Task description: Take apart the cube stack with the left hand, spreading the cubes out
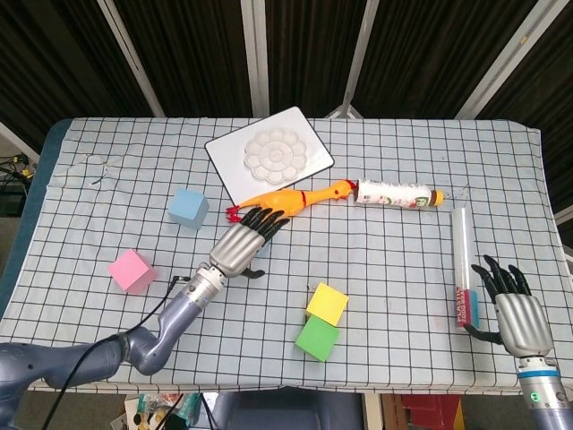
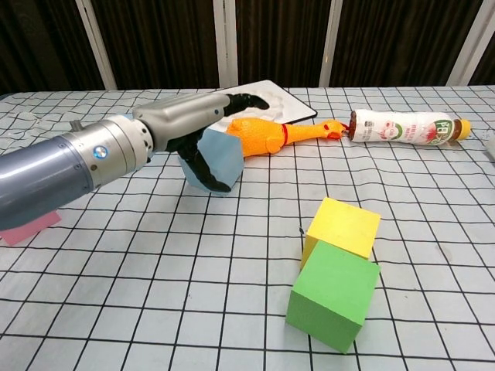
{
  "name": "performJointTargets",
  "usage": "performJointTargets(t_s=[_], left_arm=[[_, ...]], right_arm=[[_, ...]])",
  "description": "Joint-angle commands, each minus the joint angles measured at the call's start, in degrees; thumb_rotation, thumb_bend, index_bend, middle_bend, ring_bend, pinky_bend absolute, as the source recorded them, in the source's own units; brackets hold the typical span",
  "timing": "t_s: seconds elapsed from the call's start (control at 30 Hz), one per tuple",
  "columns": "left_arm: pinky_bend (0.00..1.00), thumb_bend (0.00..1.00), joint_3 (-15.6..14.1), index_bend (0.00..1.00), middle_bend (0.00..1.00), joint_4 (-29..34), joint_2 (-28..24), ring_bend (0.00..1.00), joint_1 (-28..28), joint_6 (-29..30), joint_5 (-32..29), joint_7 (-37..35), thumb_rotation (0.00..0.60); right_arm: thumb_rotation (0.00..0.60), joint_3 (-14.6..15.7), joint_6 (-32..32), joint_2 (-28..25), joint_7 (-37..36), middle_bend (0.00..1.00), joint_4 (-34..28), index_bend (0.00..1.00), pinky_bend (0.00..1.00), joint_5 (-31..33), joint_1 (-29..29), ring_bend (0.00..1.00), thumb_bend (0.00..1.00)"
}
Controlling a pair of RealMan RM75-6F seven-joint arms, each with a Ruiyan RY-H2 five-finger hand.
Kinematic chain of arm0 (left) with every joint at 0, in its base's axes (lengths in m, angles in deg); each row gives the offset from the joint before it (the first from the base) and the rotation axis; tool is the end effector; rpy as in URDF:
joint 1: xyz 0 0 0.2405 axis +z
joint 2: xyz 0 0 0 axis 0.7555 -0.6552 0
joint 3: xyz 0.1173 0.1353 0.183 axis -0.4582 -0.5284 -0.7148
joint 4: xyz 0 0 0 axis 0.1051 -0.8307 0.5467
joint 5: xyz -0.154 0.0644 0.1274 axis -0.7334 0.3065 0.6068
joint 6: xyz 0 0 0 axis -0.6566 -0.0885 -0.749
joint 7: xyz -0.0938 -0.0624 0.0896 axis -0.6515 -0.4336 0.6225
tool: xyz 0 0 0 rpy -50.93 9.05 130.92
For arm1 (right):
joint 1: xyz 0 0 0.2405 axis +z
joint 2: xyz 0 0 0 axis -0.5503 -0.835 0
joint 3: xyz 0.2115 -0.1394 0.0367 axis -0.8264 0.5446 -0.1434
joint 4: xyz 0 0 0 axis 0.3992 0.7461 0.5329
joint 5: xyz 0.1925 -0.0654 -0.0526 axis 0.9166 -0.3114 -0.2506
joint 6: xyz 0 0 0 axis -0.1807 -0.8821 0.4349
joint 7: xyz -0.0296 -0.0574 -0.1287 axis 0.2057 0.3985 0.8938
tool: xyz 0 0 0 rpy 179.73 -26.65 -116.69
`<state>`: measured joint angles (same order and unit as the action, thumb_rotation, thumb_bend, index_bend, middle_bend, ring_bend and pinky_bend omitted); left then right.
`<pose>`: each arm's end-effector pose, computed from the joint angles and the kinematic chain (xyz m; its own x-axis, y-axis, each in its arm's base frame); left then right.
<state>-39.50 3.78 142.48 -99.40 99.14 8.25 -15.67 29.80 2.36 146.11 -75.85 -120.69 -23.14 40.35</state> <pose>-0.0646 0.3435 -0.0558 0.3828 0.1963 0.9027 0.7758 -0.5988 -0.1987 -0.3115 -0.1907 0.1423 0.3730 -0.1077 0.9216 -0.9269 0.0006 0.3752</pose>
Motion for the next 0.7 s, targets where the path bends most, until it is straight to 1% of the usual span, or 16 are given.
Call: performJointTargets(t_s=[0.03, 0.1, 0.17, 0.2, 0.23, 0.33, 0.4, 0.47, 0.53, 0.7], left_arm=[[0.02, 0.0, 1.45, 0.0, 0.0, 14.6, -8.71, 0.0, 2.28, 2.43, 0.55, -0.71, 0.6], [0.02, 0.0, 0.99, 0.0, 0.0, 20.7, -12.56, 0.0, 4.83, 6.41, 2.11, 0.58, 0.6], [0.02, 0.0, -0.4, 0.0, 0.0, 25.86, -16.29, 0.0, 8.21, 11.52, 4.58, 2.85, 0.6], [0.02, 0.0, -2.81, 0.0, 0.0, 29.34, -20.5, 0.0, 12.17, 17.17, 7.86, 7.47, 0.6], [0.02, 0.0, -4.19, 0.0, 0.01, 31.01, -22.48, 0.0, 14.01, 19.41, 9.49, 9.44, 0.6], [0.02, 0.0, -6.48, 0.04, 0.02, 32.12, -26.13, 0.0, 17.45, 23.47, 12.3, 12.78, 0.6], [0.02, 0.0, -9.43, 0.05, 0.03, 31.22, -30.21, 0.0, 22.16, 28.29, 14.22, 15.88, 0.6], [0.02, 0.0, -10.58, 0.05, 0.03, 30.99, -31.85, 0.0, 24.05, 29.65, 14.46, 17.0, 0.6], [0.02, 0.0, -12.17, 0.05, 0.03, 30.44, -33.51, 0.0, 27.62, 32.39, 13.64, 18.46, 0.6], [0.02, 0.0, -16.16, 0.05, 0.03, 28.1, -35.17, 0.0, 34.1, 35.43, 12.95, 12.93, 0.6]], right_arm=[[0.6, 0.05, -0.02, -0.1, -0.22, 0.03, -0.03, 0.14, 0.05, -0.19, 0.02, 0.15, 0.03], [0.6, 0.04, -0.19, -0.21, -0.55, 0.03, -0.03, 0.14, 0.05, -0.31, -0.04, 0.15, 0.03], [0.6, 0.05, -0.31, -0.27, -0.82, 0.03, 0.04, 0.14, 0.05, -0.37, -0.1, 0.15, 0.03], [0.6, 0.11, -0.2, -0.34, -1.03, 0.03, 0.08, 0.14, 0.05, -0.41, -0.09, 0.15, 0.03], [0.6, 0.15, -0.13, -0.39, -1.15, 0.03, 0.09, 0.14, 0.05, -0.47, -0.07, 0.15, 0.03], [0.6, 0.43, 0.05, -0.62, -1.68, 0.03, -0.06, 0.14, 0.05, -0.91, -0.04, 0.15, 0.03], [0.6, 0.57, 0.0, -0.69, -2.19, 0.03, -0.3, 0.14, 0.05, -1.36, -0.01, 0.15, 0.03], [0.6, 0.62, -0.01, -0.55, -1.75, 0.03, -0.3, 0.14, 0.05, -1.5, 0.04, 0.15, 0.03], [0.6, 0.73, 0.03, -0.36, -1.34, 0.03, -0.44, 0.14, 0.05, -1.85, 0.17, 0.15, 0.03], [0.6, 0.33, -2.34, 0.52, 1.42, 0.03, -0.42, 0.14, 0.05, -2.3, -0.48, 0.15, 0.03]])
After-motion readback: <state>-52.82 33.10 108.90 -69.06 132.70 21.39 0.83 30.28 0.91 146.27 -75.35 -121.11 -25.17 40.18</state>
